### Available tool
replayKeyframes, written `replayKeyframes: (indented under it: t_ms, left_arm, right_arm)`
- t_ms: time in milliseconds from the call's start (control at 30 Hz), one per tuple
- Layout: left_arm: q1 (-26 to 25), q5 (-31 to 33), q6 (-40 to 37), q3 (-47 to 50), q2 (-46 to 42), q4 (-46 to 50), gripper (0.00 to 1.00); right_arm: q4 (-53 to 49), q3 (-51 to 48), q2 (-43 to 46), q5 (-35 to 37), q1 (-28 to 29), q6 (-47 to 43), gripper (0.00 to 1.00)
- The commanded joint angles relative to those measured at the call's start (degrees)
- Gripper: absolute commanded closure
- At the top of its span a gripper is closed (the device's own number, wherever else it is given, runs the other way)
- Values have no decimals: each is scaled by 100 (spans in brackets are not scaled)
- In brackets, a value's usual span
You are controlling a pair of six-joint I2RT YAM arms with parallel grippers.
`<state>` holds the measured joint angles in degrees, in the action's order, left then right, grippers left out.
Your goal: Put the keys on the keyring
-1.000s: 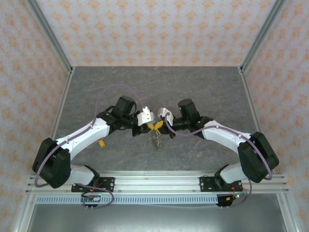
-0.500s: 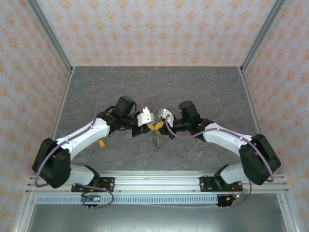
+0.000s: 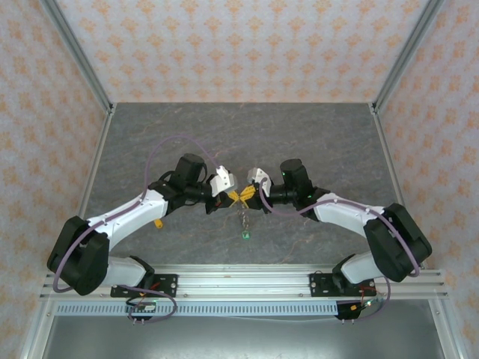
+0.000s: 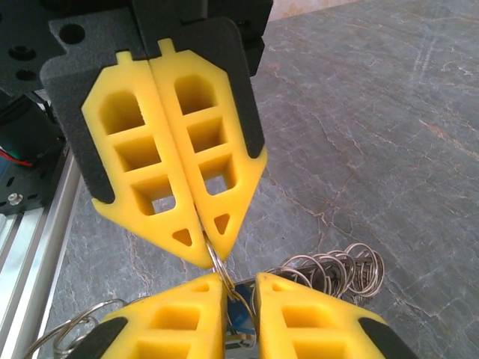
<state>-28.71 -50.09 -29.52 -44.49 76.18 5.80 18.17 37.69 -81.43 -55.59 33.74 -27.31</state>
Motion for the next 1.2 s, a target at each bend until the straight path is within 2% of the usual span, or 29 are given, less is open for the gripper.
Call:
replayKeyframes:
  t_ms: [0, 300, 500, 567, 800, 1167]
  left_arm:
    - [-2, -318, 163, 4, -270, -607, 100]
    - [1, -358, 198, -6, -259, -671, 100]
    - [-5, -191, 66, -64, -240, -458, 100]
    - [-9, -81, -139, -136, -209, -104, 100]
    - [-54, 218, -715, -434, -17, 968, 88]
    - [-143, 333, -797, -675, 212, 1186, 85]
  right_arm:
    - [301, -110, -118, -160, -89, 68, 81]
    - [257, -120, -144, -319, -157, 54, 82]
    - [181, 16, -117, -322, -160, 40, 100]
    - [75, 100, -34, -316, -161, 1, 100]
    - [-622, 455, 189, -175, -75, -312, 100]
    - [-784, 652, 300, -24, 89, -399, 100]
